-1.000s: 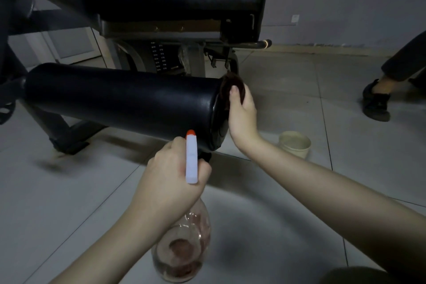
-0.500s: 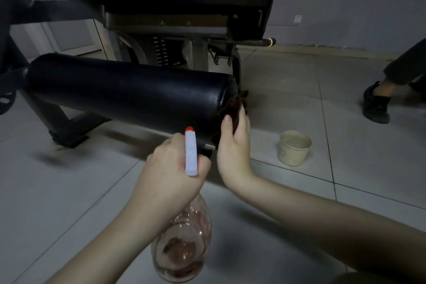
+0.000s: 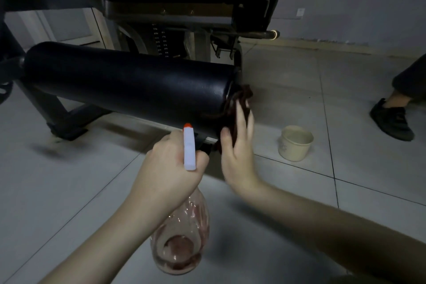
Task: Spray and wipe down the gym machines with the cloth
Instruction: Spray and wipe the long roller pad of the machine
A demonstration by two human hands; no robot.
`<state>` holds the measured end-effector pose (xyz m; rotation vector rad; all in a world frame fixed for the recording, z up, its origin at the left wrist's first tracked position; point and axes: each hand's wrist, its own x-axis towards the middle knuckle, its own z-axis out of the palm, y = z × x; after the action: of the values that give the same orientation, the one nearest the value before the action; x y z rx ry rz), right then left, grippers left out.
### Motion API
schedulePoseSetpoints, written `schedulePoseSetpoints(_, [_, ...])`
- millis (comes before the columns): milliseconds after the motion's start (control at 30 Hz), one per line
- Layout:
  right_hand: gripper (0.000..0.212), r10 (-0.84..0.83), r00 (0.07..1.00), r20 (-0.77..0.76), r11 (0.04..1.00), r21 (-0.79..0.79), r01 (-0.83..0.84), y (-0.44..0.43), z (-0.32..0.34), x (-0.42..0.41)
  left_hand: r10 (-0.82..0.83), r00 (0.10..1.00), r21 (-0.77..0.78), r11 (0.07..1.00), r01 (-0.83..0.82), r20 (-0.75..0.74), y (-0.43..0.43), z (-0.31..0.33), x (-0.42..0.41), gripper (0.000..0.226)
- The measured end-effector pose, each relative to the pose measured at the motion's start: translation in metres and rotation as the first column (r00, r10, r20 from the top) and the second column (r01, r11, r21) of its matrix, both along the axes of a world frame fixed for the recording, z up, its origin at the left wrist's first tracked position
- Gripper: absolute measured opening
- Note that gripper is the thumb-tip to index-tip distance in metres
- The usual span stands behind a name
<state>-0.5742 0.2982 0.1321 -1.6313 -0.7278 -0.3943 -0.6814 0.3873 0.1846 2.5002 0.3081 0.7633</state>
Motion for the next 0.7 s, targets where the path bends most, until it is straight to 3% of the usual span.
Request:
schedulePoseSetpoints(233, [0.049,-0.017,0.978,-0.207,0.978,0.198,0.058,0.010,-0.007,-0.002,0.031,0.999,-0.075,0.997,-0.030,0.015,-0.003,-0.004,0.004,0.019])
schedulePoseSetpoints(400, [0.042,0.102,0.797,-0.595,0.933,0.334,0.130,0.010,0.013,0.033,0.035,0.999,-0.012,0.999,-0.035,-0.024,0.001,-0.009,0.006,0.024])
schedulePoseSetpoints(533, [0.043,0.226,0.700,-0.677,0.922,0.381,0.072,0.008,0.018,0.064,0.044,0.999,-0.042,0.998,-0.045,-0.023,0.002,-0.009,0.006,0.021])
schedulePoseSetpoints(700, [0.042,0.238,0.627,-0.742,0.932,0.357,0.070,0.007,0.013,0.062,0.078,0.996,-0.045,0.996,-0.080,-0.036,0.002,-0.008,0.011,0.020])
